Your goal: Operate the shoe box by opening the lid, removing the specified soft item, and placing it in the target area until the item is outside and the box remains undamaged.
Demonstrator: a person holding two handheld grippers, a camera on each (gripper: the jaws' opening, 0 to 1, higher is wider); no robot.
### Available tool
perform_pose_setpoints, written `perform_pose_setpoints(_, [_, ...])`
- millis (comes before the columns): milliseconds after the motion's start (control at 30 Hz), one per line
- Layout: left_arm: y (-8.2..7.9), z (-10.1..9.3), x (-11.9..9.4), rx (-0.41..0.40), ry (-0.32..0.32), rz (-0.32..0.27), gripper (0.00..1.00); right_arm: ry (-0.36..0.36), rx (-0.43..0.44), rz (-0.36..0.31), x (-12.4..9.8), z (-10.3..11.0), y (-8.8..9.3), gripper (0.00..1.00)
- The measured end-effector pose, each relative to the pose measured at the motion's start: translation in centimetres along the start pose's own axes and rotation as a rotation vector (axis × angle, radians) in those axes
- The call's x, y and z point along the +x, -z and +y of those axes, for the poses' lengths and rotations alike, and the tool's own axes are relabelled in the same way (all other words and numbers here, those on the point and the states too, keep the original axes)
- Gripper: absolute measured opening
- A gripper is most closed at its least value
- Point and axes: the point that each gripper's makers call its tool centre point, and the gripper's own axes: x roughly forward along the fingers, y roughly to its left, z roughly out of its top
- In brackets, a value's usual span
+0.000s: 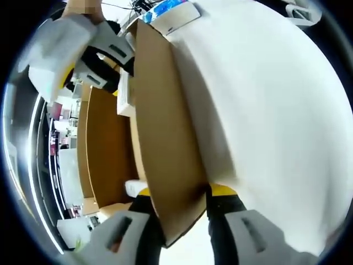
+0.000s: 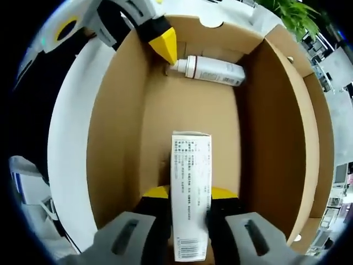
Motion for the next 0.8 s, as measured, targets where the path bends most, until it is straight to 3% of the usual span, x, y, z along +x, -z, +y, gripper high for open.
perform_pose_setpoints(267, [-0.1, -0.1, 0.0, 0.006, 0.002, -0.003, 0.28, 0.025, 0.005, 0.055, 0.2, -0.1, 0.3, 0.24])
perform_pose_setpoints(467, [-0.1, -0.1, -0.1, 0.009, 0.003, -0.006, 0.28, 0.083, -0.040, 0.012, -0.1, 0.1, 0.2, 0.23])
perform_pose_setpoints(533, [-0.1, -0.1, -0.1, 0.011, 0.003, -0.006, 0.28, 0.100, 0.043, 0.026, -0.5, -0.1, 0.8, 0.21])
perform_pose_setpoints(633, [0.0, -0.1, -0.1, 0.008, 0.003, -0.005, 0.28, 0.136, 0.142, -0.030, -1.4, -0.4, 0.9, 0.21])
perform_pose_setpoints(700, [0.0, -0.1, -0.1, 0.008, 0.003, -0.006, 0.28, 0.156, 0.136, -0.052, -2.4, -0.4, 0.8, 0.21])
perform_pose_setpoints(800, [0.1, -0.2, -0.1, 0.006, 0.003, -0.003, 0.28, 0.218, 0.202, -0.128, -4.9, -0.7, 0.2, 0.21])
